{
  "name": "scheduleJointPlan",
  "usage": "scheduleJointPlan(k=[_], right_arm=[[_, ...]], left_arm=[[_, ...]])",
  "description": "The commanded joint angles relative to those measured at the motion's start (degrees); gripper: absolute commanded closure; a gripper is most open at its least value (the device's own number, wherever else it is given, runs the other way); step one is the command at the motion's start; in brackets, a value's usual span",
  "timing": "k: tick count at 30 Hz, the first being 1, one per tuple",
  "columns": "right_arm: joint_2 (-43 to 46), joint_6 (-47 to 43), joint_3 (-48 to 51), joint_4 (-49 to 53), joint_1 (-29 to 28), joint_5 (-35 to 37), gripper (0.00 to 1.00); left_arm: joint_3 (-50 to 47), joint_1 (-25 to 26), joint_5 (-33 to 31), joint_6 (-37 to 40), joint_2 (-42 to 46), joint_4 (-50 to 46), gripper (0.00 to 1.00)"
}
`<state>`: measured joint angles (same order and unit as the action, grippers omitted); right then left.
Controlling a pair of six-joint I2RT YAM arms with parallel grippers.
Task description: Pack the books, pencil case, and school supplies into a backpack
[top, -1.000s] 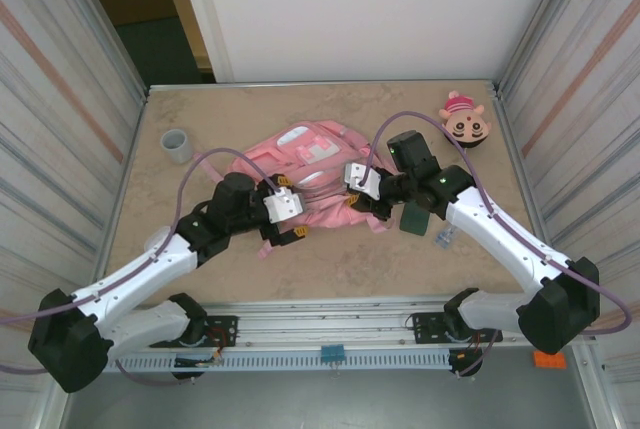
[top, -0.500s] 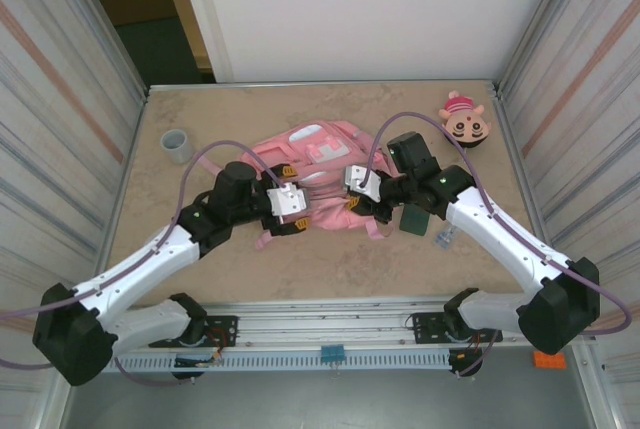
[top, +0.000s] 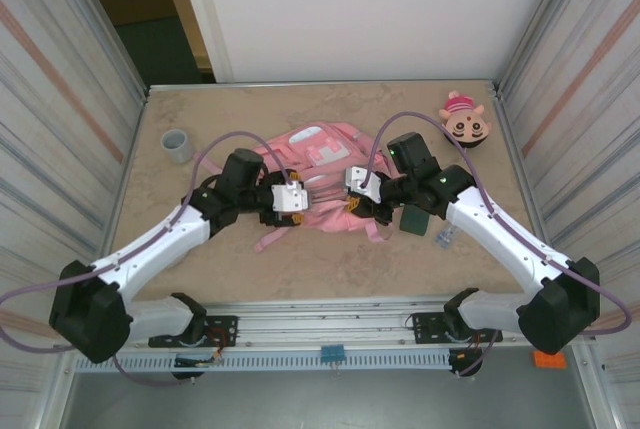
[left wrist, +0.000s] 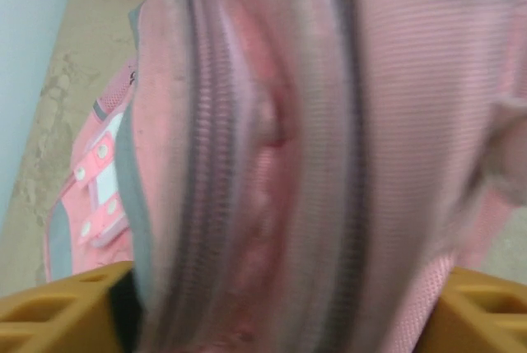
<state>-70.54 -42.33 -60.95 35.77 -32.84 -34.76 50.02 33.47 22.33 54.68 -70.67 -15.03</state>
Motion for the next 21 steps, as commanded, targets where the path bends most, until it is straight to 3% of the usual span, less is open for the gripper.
scheduleJointPlan(k=[1, 4, 7, 10, 16, 21], right_arm=[[1.4, -0.6, -3.2, -2.4, 0.5, -5.8, 1.0], [1.7, 0.3, -2.2, -3.1, 1.7, -5.0, 1.0], [1.4, 4.7, -0.7, -6.4, 2.9, 1.2, 0.98], [0.8, 8.3, 0.9, -7.4, 5.0, 2.5, 0.85], [5.4, 17.1, 4.0, -8.3, 5.3, 3.5, 0.47], [13.0, 37.7, 3.6, -5.0, 3.6, 13.3, 0.38]], left_arm=[[3.2, -1.2, 5.9, 0.0, -0.8, -0.6, 0.52], [3.0, -1.4, 8.2, -2.3, 0.3, -2.9, 0.82], [1.4, -1.3, 12.0, -8.5, 2.6, -4.3, 0.98], [-4.2, 0.9, 13.3, -18.7, 4.6, 2.5, 1.0], [-12.1, 3.3, 12.6, -38.6, 5.1, 15.0, 1.0], [-14.3, 3.3, 13.8, -47.7, 4.8, 18.2, 1.0]])
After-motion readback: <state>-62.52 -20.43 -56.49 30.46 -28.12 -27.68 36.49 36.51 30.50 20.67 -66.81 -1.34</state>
